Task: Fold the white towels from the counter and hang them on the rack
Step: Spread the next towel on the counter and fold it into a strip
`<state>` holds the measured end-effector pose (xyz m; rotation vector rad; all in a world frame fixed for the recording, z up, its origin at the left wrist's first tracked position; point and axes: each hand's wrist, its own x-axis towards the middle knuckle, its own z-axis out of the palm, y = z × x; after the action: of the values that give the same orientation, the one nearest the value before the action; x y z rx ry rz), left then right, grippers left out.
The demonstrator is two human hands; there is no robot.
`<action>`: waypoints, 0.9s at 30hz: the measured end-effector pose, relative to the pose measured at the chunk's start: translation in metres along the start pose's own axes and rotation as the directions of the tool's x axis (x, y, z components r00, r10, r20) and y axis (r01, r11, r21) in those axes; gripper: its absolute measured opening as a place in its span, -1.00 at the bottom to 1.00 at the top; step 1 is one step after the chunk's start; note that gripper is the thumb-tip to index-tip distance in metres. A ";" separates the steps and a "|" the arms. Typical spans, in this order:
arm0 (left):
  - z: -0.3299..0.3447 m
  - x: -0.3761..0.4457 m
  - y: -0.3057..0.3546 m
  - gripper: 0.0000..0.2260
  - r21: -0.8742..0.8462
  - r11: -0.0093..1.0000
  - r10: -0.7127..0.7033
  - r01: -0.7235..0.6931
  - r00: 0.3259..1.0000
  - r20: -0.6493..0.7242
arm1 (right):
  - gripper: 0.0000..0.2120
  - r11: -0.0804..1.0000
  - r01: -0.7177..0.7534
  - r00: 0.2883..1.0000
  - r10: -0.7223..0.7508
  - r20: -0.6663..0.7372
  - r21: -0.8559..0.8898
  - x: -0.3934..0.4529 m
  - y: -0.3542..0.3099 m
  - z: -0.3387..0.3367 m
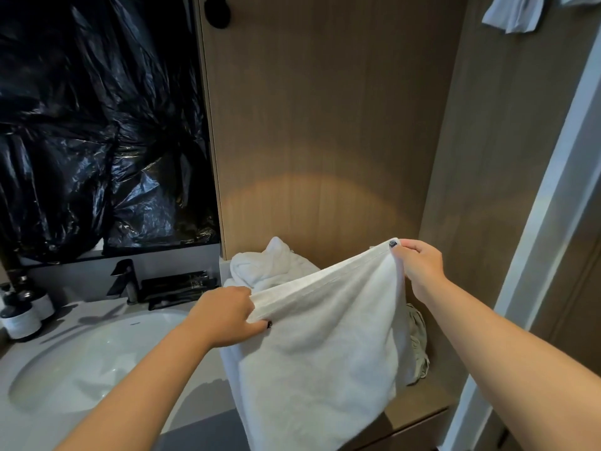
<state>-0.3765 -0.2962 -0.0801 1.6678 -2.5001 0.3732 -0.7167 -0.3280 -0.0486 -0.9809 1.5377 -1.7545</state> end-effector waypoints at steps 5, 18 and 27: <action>0.018 0.005 -0.008 -0.47 -0.208 0.976 -0.017 0.068 0.971 0.238 | -0.88 1.000 -0.014 1.000 0.014 0.016 0.005 0.003 0.008 -0.006; 0.026 -0.001 -0.011 -0.72 -0.915 0.385 -0.161 0.122 0.985 0.063 | -0.87 0.996 -0.060 0.998 0.061 -0.017 0.059 0.023 0.027 -0.050; 0.029 0.001 -0.010 -0.83 -0.989 0.119 -0.439 0.083 0.898 0.022 | -0.86 0.995 -0.038 0.998 0.032 0.056 0.094 0.017 0.026 -0.050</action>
<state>-0.3665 -0.3089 -0.1068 1.1867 -1.3819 -0.8833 -0.7684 -0.3186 -0.0750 -0.9416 1.4165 -1.7453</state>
